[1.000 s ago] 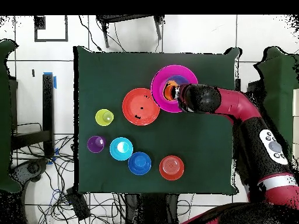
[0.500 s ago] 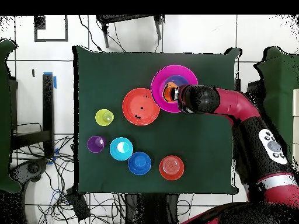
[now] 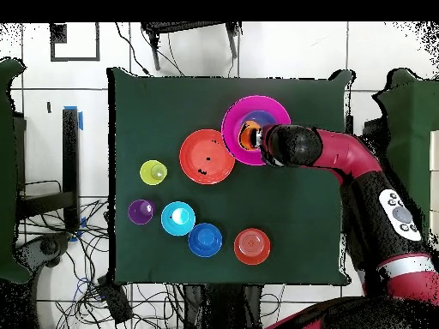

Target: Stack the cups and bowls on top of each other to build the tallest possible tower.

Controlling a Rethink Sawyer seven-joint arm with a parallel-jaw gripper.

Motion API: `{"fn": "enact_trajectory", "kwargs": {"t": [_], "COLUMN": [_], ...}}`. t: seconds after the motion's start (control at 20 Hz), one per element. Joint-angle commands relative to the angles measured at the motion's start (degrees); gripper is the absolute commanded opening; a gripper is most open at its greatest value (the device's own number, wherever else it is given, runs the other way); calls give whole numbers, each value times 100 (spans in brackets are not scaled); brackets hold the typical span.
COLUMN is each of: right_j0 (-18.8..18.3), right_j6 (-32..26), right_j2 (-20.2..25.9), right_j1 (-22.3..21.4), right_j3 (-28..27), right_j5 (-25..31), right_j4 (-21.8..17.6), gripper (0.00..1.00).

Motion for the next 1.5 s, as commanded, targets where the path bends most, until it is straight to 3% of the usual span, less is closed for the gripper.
{"fn": "enact_trajectory", "kwargs": {"t": [0.05, 0.25, 0.55, 1.5], "right_j0": [147, 202, 134, 64], "right_j6": [-1168, -1185, -1134, -952], "right_j2": [116, 41, 81, 236], "right_j1": [101, 70, 125, 110], "right_j3": [-179, -231, -127, 141], "right_j5": [928, 1447, 1539, 667], "right_j4": [-211, -124, -164, -416], "gripper": [0, 0, 0, 0]}}
